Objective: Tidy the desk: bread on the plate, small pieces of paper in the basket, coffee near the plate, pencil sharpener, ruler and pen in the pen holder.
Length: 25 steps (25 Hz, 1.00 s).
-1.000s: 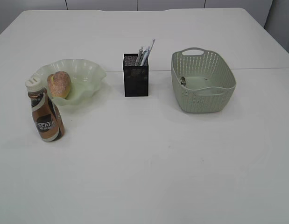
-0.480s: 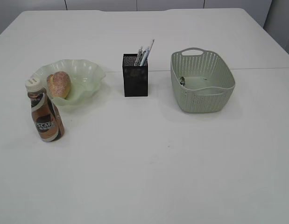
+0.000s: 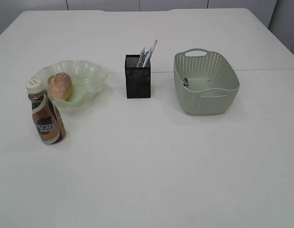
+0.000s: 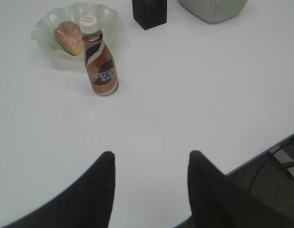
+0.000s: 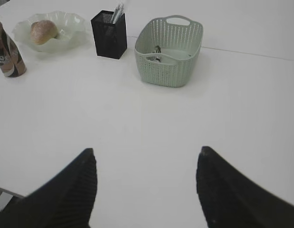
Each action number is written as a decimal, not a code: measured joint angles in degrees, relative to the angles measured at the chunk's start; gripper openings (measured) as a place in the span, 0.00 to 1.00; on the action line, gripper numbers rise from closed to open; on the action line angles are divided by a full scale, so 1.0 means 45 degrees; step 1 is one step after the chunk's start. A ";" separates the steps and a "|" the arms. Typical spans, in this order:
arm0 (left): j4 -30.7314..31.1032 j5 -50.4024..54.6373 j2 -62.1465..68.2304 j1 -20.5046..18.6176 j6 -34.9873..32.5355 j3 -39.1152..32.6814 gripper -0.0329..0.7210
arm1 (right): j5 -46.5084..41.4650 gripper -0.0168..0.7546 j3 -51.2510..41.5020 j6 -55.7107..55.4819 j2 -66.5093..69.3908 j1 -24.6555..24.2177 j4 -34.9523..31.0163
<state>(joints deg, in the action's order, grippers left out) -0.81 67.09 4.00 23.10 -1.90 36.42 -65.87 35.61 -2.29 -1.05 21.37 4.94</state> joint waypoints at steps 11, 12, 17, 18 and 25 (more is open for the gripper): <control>0.0063 0.0191 -0.0790 0.0000 -0.0005 -0.1170 0.52 | 0.0244 0.69 -0.1390 0.0510 0.0000 0.0000 -0.0712; 0.0063 0.0182 -0.0790 0.0000 -0.0005 -0.1170 0.52 | 0.0244 0.69 -0.1413 0.0510 0.0000 0.0000 -0.0733; 0.0180 -0.0476 -0.0790 0.0000 -0.0005 -0.1585 0.52 | 0.0042 0.69 -0.1678 0.0577 0.0000 0.0000 -0.0393; 0.0180 -0.0502 -0.0790 0.0000 -0.0005 -0.1605 0.52 | 0.0042 0.69 -0.1706 0.0595 0.0000 0.0000 -0.0373; 0.0180 -0.0556 -0.0790 0.0000 0.0067 -0.1605 0.50 | 0.0023 0.69 -0.1706 0.0595 0.0000 0.0000 -0.0345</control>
<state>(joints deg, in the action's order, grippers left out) 0.00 64.58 0.45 23.10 -1.60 29.20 -65.77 27.94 0.38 -1.05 21.37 3.39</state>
